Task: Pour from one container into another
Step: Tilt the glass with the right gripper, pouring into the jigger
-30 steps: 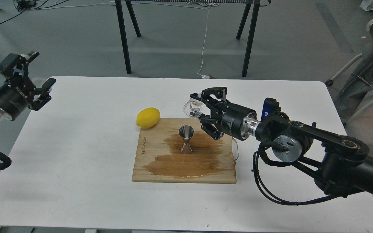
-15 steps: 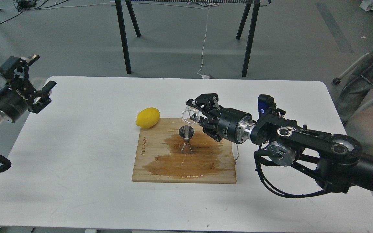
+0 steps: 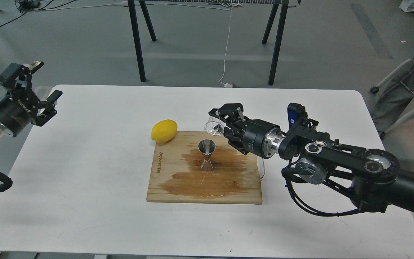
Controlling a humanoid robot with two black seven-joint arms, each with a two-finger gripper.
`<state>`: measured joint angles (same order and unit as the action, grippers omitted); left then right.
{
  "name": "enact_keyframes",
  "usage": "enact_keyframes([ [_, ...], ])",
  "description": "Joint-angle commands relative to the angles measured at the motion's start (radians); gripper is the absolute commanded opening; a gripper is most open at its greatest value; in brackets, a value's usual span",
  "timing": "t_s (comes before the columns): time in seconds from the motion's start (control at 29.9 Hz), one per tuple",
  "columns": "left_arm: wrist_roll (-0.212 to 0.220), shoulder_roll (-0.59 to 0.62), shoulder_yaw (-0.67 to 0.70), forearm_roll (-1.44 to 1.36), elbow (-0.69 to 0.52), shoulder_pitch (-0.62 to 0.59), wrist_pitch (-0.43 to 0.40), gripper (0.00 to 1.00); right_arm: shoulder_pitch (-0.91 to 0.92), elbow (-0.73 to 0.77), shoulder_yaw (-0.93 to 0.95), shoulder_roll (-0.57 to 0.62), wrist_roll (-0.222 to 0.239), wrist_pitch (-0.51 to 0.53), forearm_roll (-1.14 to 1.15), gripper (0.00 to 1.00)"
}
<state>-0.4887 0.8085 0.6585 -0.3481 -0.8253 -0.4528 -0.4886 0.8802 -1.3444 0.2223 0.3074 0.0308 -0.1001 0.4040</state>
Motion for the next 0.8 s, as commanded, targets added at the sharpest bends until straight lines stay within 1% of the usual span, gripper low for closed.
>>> enact_keyframes([
  [0.0, 0.0, 0.001, 0.001, 0.0, 0.0, 0.009, 0.0, 1.0, 0.002, 0.024, -0.015, -0.033, 0.0, 0.0, 0.033, 0.35],
  [0.3, 0.0, 0.001, 0.001, 0.001, 0.02, 0.013, 0.0, 1.0, 0.028, 0.042, -0.057, -0.067, -0.002, -0.001, 0.065, 0.35],
  [0.6, 0.0, 0.0, 0.001, 0.0, 0.021, 0.013, 0.0, 1.0, 0.054, 0.041, -0.063, -0.056, -0.002, 0.0, 0.108, 0.35],
  [0.77, 0.0, 0.003, 0.001, 0.0, 0.021, 0.013, 0.0, 1.0, 0.072, 0.042, -0.106, -0.056, -0.002, -0.001, 0.147, 0.35],
])
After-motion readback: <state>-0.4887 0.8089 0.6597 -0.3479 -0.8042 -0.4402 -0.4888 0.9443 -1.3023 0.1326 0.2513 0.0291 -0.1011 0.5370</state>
